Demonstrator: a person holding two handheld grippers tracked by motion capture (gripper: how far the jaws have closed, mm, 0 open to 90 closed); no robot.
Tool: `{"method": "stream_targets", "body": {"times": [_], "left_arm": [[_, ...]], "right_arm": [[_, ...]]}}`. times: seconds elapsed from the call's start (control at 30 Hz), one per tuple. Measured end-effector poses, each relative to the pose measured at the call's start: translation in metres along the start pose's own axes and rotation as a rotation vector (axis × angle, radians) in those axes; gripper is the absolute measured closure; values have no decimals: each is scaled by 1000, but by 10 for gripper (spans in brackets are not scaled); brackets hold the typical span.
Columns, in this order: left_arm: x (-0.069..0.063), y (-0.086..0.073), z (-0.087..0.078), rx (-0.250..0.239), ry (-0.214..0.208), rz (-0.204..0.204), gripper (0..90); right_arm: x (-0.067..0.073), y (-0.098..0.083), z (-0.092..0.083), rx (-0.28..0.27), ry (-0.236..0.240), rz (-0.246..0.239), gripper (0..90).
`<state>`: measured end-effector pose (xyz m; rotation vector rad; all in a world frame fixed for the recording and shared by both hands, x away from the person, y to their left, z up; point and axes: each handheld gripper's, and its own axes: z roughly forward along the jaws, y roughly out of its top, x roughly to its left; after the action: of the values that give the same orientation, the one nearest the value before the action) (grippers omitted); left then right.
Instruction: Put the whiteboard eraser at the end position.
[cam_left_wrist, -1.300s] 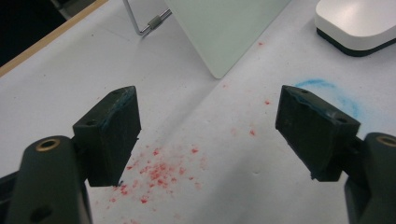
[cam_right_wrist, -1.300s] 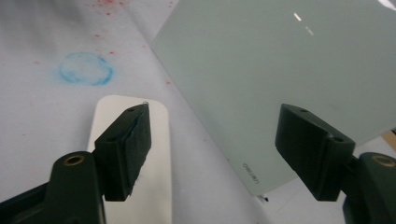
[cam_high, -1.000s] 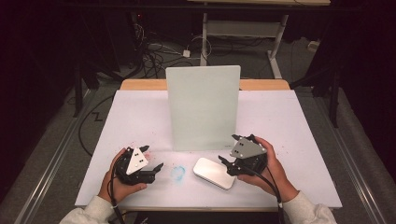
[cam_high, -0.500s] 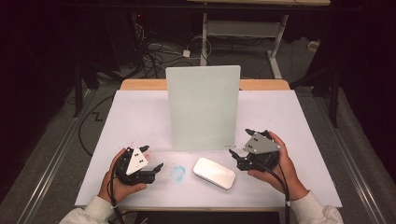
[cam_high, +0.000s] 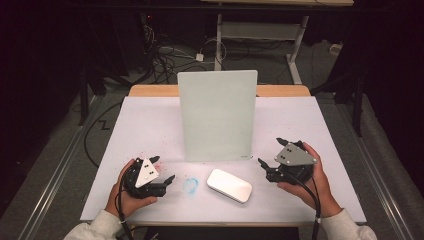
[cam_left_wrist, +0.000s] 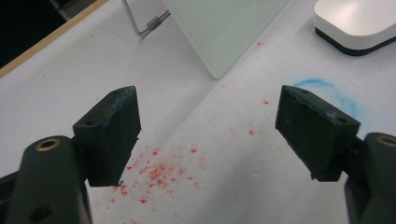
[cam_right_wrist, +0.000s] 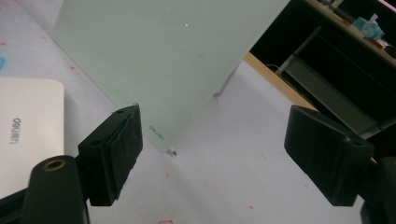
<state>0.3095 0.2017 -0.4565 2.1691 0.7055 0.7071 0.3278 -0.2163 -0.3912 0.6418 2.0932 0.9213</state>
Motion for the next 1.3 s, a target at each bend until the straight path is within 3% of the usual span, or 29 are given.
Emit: {"method": "stream_targets", "body": {"times": [0.6,1.13,1.3], "left_arm": [[0,1,1,2,-3,4,214],[0,2,3,4,2,4,214],[0,2,4,5,3,7,214]], "right_arm": [[-11,-36,-13,25,-52,37,200],[-17,-73,-16,-2,-66,124,169],[-20,-89,-14,11,-101,162,166]]}}
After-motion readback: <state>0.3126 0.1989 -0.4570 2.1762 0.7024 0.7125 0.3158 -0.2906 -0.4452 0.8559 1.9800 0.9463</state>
